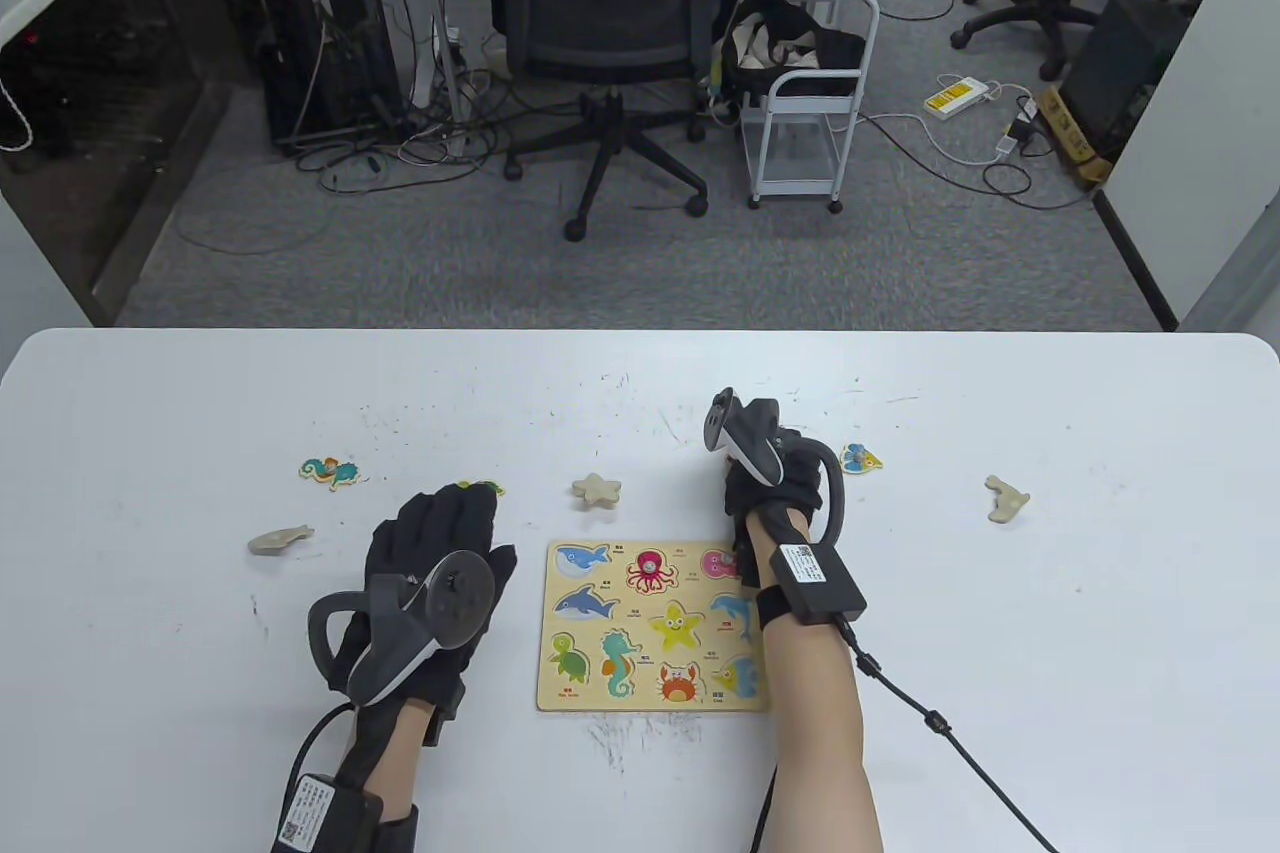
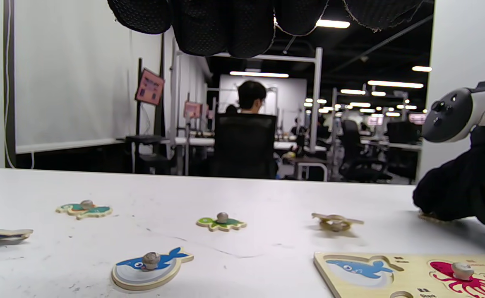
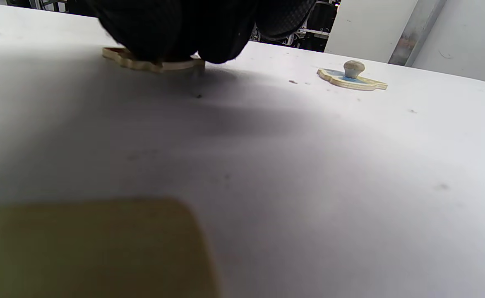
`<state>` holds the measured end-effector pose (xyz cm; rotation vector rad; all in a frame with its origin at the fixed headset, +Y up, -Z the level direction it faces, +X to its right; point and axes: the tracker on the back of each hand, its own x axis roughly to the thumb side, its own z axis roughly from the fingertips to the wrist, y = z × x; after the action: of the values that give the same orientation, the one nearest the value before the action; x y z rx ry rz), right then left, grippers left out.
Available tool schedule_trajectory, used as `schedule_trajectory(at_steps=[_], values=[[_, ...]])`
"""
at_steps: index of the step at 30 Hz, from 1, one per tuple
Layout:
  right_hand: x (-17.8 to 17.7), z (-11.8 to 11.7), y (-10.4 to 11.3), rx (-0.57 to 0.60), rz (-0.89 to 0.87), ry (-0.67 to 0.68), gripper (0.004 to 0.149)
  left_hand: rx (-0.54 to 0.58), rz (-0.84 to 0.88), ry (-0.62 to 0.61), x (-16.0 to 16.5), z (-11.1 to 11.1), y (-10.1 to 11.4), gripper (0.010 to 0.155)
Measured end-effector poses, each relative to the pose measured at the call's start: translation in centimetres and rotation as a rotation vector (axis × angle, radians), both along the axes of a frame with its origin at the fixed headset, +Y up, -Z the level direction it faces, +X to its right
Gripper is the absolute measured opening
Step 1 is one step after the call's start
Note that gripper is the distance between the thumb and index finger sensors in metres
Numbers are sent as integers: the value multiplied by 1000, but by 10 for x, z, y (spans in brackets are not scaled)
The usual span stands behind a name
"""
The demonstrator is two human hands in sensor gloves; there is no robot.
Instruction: Fit puzzle pieces into frame
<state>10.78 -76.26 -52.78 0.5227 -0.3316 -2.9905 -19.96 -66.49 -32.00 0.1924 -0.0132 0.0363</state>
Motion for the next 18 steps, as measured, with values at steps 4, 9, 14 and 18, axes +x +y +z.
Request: schedule_trajectory(at_steps=[4, 9, 14, 18], values=[[5, 1, 3, 1, -65, -12, 43, -4, -4, 0, 1, 0, 0, 68], [8, 8, 15, 24, -63, 16, 43, -6, -3, -3, 1, 0, 0, 68], [3, 27, 34, 86, -33, 129, 43, 3, 3, -14, 3, 2, 3, 68], [-4, 54, 48, 140, 31, 249, 44, 15, 10, -26, 5, 5, 6, 68]])
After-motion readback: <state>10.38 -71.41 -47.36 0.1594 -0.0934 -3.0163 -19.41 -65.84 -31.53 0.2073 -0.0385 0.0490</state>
